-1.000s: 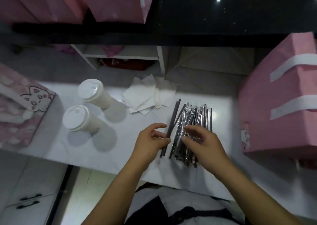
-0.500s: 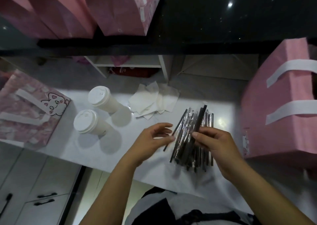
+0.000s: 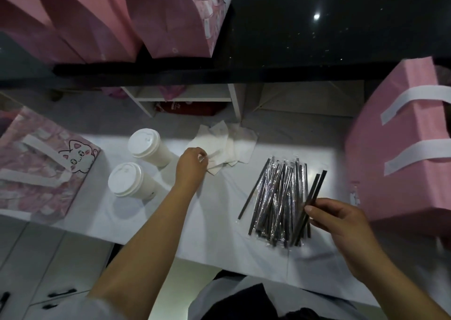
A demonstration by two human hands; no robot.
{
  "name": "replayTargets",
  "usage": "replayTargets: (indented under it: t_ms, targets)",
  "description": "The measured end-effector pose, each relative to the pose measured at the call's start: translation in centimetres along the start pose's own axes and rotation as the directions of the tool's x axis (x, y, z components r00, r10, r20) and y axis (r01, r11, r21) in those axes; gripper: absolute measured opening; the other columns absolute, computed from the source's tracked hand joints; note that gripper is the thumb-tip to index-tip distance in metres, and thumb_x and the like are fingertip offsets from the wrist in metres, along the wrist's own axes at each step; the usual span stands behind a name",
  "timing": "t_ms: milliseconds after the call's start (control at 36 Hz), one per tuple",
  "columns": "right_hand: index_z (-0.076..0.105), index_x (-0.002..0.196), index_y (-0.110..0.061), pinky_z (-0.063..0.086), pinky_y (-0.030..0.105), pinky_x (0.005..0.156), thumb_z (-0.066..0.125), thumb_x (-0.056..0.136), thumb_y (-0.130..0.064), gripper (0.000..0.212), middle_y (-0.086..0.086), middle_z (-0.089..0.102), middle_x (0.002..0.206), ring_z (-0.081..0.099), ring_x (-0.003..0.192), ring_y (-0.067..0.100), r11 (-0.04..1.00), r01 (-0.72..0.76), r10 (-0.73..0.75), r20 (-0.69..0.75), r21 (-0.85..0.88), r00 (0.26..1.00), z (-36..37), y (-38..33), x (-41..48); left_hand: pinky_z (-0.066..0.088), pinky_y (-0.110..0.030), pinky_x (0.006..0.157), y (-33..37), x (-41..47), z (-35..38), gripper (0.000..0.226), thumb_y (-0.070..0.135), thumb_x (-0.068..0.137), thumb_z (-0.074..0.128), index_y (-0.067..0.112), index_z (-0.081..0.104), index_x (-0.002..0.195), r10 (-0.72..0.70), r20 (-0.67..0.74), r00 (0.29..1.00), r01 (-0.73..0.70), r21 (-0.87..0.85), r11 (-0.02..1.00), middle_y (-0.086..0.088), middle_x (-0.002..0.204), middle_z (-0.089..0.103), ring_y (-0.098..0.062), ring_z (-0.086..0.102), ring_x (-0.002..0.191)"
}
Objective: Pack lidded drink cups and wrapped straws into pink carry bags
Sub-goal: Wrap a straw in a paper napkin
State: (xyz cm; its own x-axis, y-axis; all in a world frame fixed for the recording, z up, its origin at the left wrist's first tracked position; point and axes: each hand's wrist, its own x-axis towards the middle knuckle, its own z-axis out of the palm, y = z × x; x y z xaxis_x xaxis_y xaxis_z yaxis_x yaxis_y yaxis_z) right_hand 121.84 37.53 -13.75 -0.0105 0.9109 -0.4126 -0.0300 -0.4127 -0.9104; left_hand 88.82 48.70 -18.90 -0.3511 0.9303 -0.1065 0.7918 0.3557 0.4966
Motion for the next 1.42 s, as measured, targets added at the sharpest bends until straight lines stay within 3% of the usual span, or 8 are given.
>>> replayTargets:
  t_ms: [111, 250, 417, 556, 667, 1000, 1250, 1417]
  targets:
    - [0.08, 0.085, -0.019, 0.054, 0.037, 0.087, 0.086, 0.048, -0.06, 0.055, 0.005, 0.077, 0.089, 0.071, 0.091, 0.024, 1.0, 0.002, -0.002, 0.018, -0.001, 1.0, -0.1, 0.4, -0.3, 0.038, -0.022, 0.081, 0.1, -0.2, -0.5, 0.015, 0.015, 0.092, 0.062, 0.009, 0.074, 0.099, 0.003, -0.024, 1.0, -0.004, -0.049, 0.999, -0.004, 0.112, 0.068, -0.021, 0.061, 0.104]
    - [0.08, 0.084, -0.014, 0.053, 0.048, 0.097, 0.076, 0.079, -0.011, 0.007, 0.008, 0.076, 0.091, 0.068, 0.098, 0.034, 1.0, -0.026, 0.026, 0.015, -0.008, 1.0, 0.5, -0.3, -0.3, 0.036, -0.017, 0.087, -0.6, -0.6, -1.1, 0.018, 0.017, 0.093, 0.064, 0.008, 0.074, 0.106, -0.051, -0.041, 0.998, 0.043, -0.167, 0.985, -0.003, 0.118, 0.069, -0.019, 0.061, 0.112]
    - [0.08, 0.091, -0.016, 0.049, 0.042, 0.101, 0.078, 0.078, -0.013, 0.014, -0.001, 0.076, 0.101, 0.069, 0.103, 0.02, 0.996, -0.046, 0.05, 0.054, -0.076, 0.997, 1.3, -1.2, -0.2, 0.044, -0.025, 0.091, 0.3, -2.9, -3.4, 0.02, 0.023, 0.09, 0.065, 0.015, 0.073, 0.107, -0.138, -0.017, 0.99, 0.116, -0.445, 0.888, 0.003, 0.117, 0.07, -0.014, 0.062, 0.109]
    - [0.08, 0.088, -0.016, 0.037, 0.03, 0.103, 0.087, 0.066, -0.032, 0.028, -0.014, 0.057, 0.139, 0.051, 0.13, 0.004, 0.998, -0.004, 0.018, 0.203, -0.068, 0.979, 1.5, -2.8, -0.1, 0.046, -0.036, 0.08, 3.3, -8.2, -6.9, 0.027, 0.008, 0.089, 0.052, 0.018, 0.069, 0.071, -0.132, 0.291, 0.948, 0.318, -0.895, 0.311, 0.002, 0.078, 0.062, -0.016, 0.059, 0.078]
    - [0.079, 0.086, -0.012, 0.028, 0.039, 0.112, 0.089, 0.048, -0.052, 0.056, -0.017, 0.056, 0.14, 0.039, 0.14, 0.001, 0.999, 0.018, -0.029, 0.33, 0.038, 0.944, 2.0, -4.4, -0.2, 0.052, -0.039, 0.083, 4.6, -12.1, -7.1, 0.025, 0.013, 0.075, 0.058, 0.005, 0.063, 0.098, 0.104, 0.517, 0.85, 0.518, -0.855, 0.025, -0.011, 0.097, 0.063, -0.025, 0.061, 0.093]
    - [0.077, 0.089, 0.002, 0.057, 0.025, 0.082, 0.073, 0.078, 0.006, 0.013, 0.02, 0.071, 0.102, 0.071, 0.088, 0.026, 0.99, 0.109, -0.069, 0.349, -0.094, 0.934, 5.1, -5.5, -0.1, 0.049, -0.024, 0.061, 6.7, -15.1, -4.8, 0.011, 0.018, 0.085, 0.054, 0.014, 0.062, 0.091, 0.283, 0.653, 0.702, 0.566, -0.754, 0.333, -0.006, 0.085, 0.06, -0.016, 0.057, 0.075]
    - [0.059, 0.123, -0.033, 0.053, 0.028, 0.064, 0.074, 0.076, 0.011, 0.066, -0.002, 0.063, 0.063, 0.061, 0.062, 0.014, 0.998, 0.028, -0.015, 0.248, -0.051, 0.969, 5.2, -4.6, -0.8, 0.044, -0.031, 0.075, 6.7, -14.4, -4.1, 0.011, 0.022, 0.093, 0.058, 0.017, 0.064, 0.1, 0.317, 0.705, 0.634, 0.532, -0.695, 0.484, -0.009, 0.096, 0.056, -0.019, 0.054, 0.087]
    - [0.073, 0.104, -0.033, 0.054, 0.054, 0.08, 0.079, 0.074, 0.001, 0.046, 0.029, 0.065, 0.09, 0.063, 0.086, 0.048, 0.99, 0.074, -0.056, 0.149, -0.12, 0.987, 3.8, -4.0, -1.0, 0.053, -0.04, 0.09, 4.2, -9.3, -5.7, 0.016, 0.009, 0.099, 0.053, 0.009, 0.068, 0.097, 0.103, 0.467, 0.878, 0.331, -0.749, 0.573, -0.007, 0.097, 0.073, -0.019, 0.068, 0.094]
